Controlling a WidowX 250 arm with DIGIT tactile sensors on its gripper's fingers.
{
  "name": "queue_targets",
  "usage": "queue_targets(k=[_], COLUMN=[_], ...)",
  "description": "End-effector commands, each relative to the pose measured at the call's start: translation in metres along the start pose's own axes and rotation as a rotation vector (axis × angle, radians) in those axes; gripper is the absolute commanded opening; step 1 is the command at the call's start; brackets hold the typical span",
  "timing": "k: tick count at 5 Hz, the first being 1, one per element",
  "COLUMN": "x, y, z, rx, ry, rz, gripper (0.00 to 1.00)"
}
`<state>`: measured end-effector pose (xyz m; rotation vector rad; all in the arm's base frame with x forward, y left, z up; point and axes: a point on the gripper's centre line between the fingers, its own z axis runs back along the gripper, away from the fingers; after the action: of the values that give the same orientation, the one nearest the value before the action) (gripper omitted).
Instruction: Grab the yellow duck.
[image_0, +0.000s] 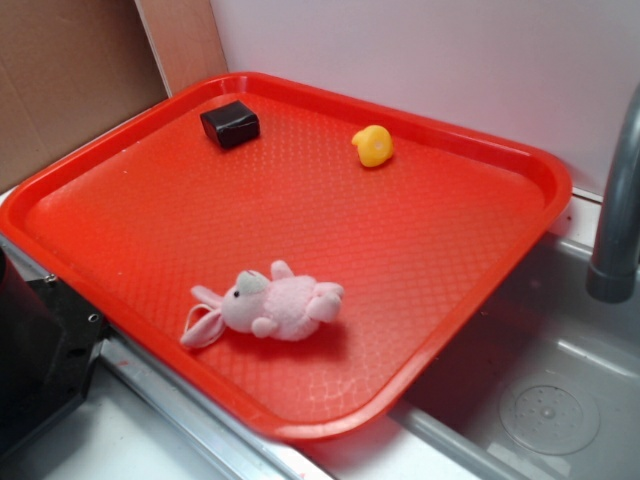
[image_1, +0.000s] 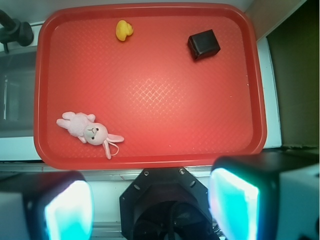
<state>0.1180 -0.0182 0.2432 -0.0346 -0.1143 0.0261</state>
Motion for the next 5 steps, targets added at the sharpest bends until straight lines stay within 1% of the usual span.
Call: queue_targets(k=[1, 2, 3, 4, 5], x=[0.000, 0.013, 0.037, 0.062, 0.087], y=[0.000, 0.004, 0.007, 0.005, -0.002], z=[0.000, -0.007, -0.026, -0.049, -0.072], rx=[0.000, -0.010, -0.073, -0.095, -0.093], ry=[0.000, -0.042, -0.139, -0.193, -0.211], rz=[0.000, 0.022, 0.040, 0.027, 0.019], gripper=[1.00, 1.00, 1.00, 1.00, 1.00])
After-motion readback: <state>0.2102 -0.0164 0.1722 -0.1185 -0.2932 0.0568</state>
